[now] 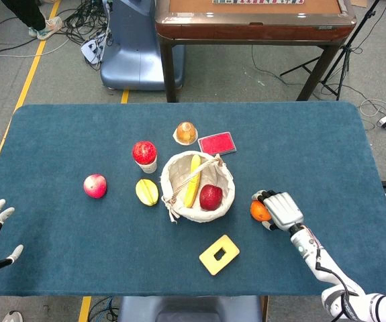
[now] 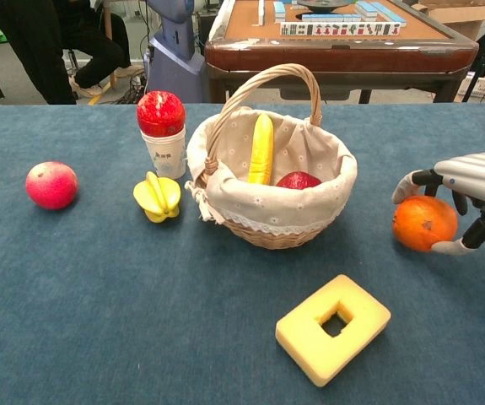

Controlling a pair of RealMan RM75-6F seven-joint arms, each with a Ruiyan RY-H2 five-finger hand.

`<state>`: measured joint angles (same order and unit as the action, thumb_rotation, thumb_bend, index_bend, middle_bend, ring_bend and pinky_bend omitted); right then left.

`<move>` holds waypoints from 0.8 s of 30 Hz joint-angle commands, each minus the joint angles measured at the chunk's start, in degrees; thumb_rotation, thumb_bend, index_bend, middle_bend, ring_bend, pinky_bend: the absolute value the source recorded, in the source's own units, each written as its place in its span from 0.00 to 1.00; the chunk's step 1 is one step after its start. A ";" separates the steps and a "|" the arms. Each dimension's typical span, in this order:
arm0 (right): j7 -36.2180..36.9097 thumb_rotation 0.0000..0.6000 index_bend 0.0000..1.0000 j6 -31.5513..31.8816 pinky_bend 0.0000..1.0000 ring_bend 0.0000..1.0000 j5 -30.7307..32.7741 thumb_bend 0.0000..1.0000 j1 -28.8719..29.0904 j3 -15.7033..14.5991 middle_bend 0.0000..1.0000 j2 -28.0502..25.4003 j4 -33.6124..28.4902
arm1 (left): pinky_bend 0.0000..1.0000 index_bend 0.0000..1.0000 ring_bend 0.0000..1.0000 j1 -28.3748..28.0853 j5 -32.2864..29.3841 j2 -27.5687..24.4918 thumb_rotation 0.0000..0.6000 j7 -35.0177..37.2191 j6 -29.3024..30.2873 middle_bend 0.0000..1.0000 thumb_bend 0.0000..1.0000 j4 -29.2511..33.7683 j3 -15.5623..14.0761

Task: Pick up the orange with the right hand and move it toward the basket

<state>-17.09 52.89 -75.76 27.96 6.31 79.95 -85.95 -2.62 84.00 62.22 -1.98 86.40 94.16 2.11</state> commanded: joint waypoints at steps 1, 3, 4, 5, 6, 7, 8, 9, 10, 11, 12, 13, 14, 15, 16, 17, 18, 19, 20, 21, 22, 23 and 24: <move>2.14 1.00 0.36 2.42 0.56 0.36 -2.02 0.31 -0.63 -0.28 0.36 -2.12 -2.60 | 0.00 0.18 0.00 -0.03 -0.01 0.01 1.00 0.01 -0.06 0.00 0.26 0.01 0.03; 3.69 1.00 0.38 4.50 0.57 0.37 -3.62 0.31 -1.18 -0.22 0.37 -4.11 -4.92 | 0.00 0.18 0.00 -0.07 -0.03 0.00 1.00 -0.09 -0.19 0.00 0.26 0.06 0.02; 4.34 1.00 0.38 5.41 0.57 0.37 -4.39 0.31 -1.40 -0.17 0.37 -5.04 -5.95 | 0.00 0.18 0.00 -0.09 -0.04 -0.01 1.00 -0.14 -0.23 0.00 0.26 0.09 0.02; 5.07 1.00 0.38 6.36 0.57 0.37 -5.20 0.31 -1.60 -0.07 0.37 -5.93 -6.96 | 0.00 0.18 0.00 -0.09 -0.04 -0.01 1.00 -0.16 -0.21 0.00 0.26 0.12 0.04; 6.23 1.00 0.38 7.59 0.57 0.37 -6.25 0.31 -1.83 0.10 0.37 -7.05 -8.27 | 0.00 0.18 0.00 -0.08 0.00 -0.01 1.00 -0.14 -0.13 0.00 0.26 0.14 0.08; 7.19 1.00 0.38 8.43 0.57 0.37 -6.96 0.31 -1.96 0.28 0.37 -7.82 -9.26 | 0.00 0.18 0.00 -0.08 0.01 0.00 1.00 -0.11 -0.11 0.00 0.26 0.14 0.10; 8.20 1.00 0.38 9.23 0.57 0.37 -7.64 0.31 -2.07 0.48 0.37 -8.50 -10.18 | 0.00 0.18 0.00 -0.07 0.03 0.00 1.00 -0.09 -0.11 0.00 0.26 0.14 0.09; 9.19 1.00 0.38 9.96 0.57 0.37 -8.25 0.31 -2.11 0.72 0.37 -9.04 -10.98 | 0.00 0.18 0.00 -0.07 0.07 0.00 1.00 -0.08 -0.12 0.00 0.26 0.14 0.07; 10.52 1.00 0.38 10.63 0.57 0.37 -8.92 0.31 -2.04 1.02 0.36 -9.60 -11.96 | 0.00 0.18 0.00 -0.08 0.16 0.02 1.00 -0.04 -0.15 0.00 0.26 0.13 0.03; 11.53 1.00 0.38 10.87 0.57 0.37 -9.26 0.31 -1.90 1.24 0.36 -9.90 -12.68 | 0.00 0.18 0.00 -0.08 0.23 0.04 1.00 0.00 -0.16 0.00 0.26 0.08 -0.01; 12.43 1.00 0.38 10.87 0.57 0.37 -9.50 0.31 -1.66 1.42 0.36 -10.14 -13.34 | 0.00 0.18 0.00 -0.08 0.24 0.06 1.00 0.02 -0.18 0.00 0.26 0.03 -0.02; 13.28 1.00 0.38 10.51 0.57 0.37 -9.58 0.31 -1.18 1.67 0.35 -10.37 -14.10 | 0.00 0.18 0.00 -0.08 0.24 0.10 1.00 0.02 -0.20 0.00 0.26 -0.02 -0.02; 13.53 1.00 0.38 10.12 0.57 0.37 -9.55 0.31 -0.75 1.87 0.34 -10.45 -14.56 | 0.00 0.18 0.00 -0.06 0.23 0.12 1.00 0.05 -0.18 0.00 0.26 -0.04 -0.02; 13.54 1.00 0.38 9.73 0.57 0.37 -9.49 0.31 -0.28 2.09 0.34 -10.40 -14.95 | 0.00 0.18 0.00 -0.04 0.20 0.13 1.00 0.09 -0.17 0.00 0.26 -0.04 -0.02; 13.50 1.00 0.38 9.18 0.57 0.37 -9.17 0.31 0.34 2.41 0.32 -10.13 -15.50 | 0.00 0.18 0.00 -0.01 0.18 0.12 1.00 0.12 -0.16 0.00 0.26 -0.05 -0.02; 13.50 1.00 0.38 8.67 0.57 0.37 -8.72 0.31 0.82 2.67 0.31 -9.86 -15.96 | 0.00 0.18 0.00 0.02 0.17 0.09 1.00 0.12 -0.11 0.00 0.26 -0.05 -0.01; 13.49 1.00 0.38 8.00 0.57 0.37 -8.09 0.31 1.48 3.05 0.31 -9.44 -16.55 | 0.00 0.18 0.00 0.08 0.14 0.05 1.00 0.15 -0.02 0.00 0.26 -0.02 0.01; 13.52 1.00 0.38 7.55 0.57 0.37 -7.61 0.31 1.96 3.33 0.30 -9.03 -16.92 | 0.00 0.18 0.00 0.13 0.12 0.02 1.00 0.18 0.06 0.00 0.26 0.00 0.03; 13.55 1.00 0.37 7.08 0.57 0.36 -7.10 0.31 2.43 3.58 0.29 -8.60 -17.21 | 0.00 0.18 0.00 0.19 0.09 0.00 1.00 0.22 0.12 0.00 0.26 0.00 0.03; 13.47 1.00 0.36 6.48 0.57 0.36 -6.33 0.31 3.04 3.90 0.28 -8.01 -17.52 | 0.00 0.18 0.00 0.26 0.07 -0.02 1.00 0.28 0.19 0.00 0.26 -0.03 0.01; 13.20 1.00 0.33 6.10 0.57 0.34 -5.69 0.31 3.45 4.13 0.27 -7.58 -17.68 | 0.00 0.18 0.00 0.30 0.08 -0.03 1.00 0.33 0.24 0.00 0.26 -0.06 0.00; 12.80 1.00 0.29 5.74 0.57 0.32 -5.14 0.31 3.86 4.30 0.24 -7.15 -17.79 | 0.00 0.18 0.00 0.36 0.07 -0.03 1.00 0.41 0.28 0.00 0.26 -0.13 -0.02; 12.29 1.00 0.26 5.30 0.57 0.30 -4.44 0.31 4.37 4.50 0.23 -6.62 -17.82 | 0.00 0.18 0.00 0.43 0.05 -0.02 1.00 0.53 0.33 0.00 0.26 -0.25 -0.04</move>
<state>-4.24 58.80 -80.91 31.71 10.41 72.68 -103.50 -2.21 84.06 62.19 -1.48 86.71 93.93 2.08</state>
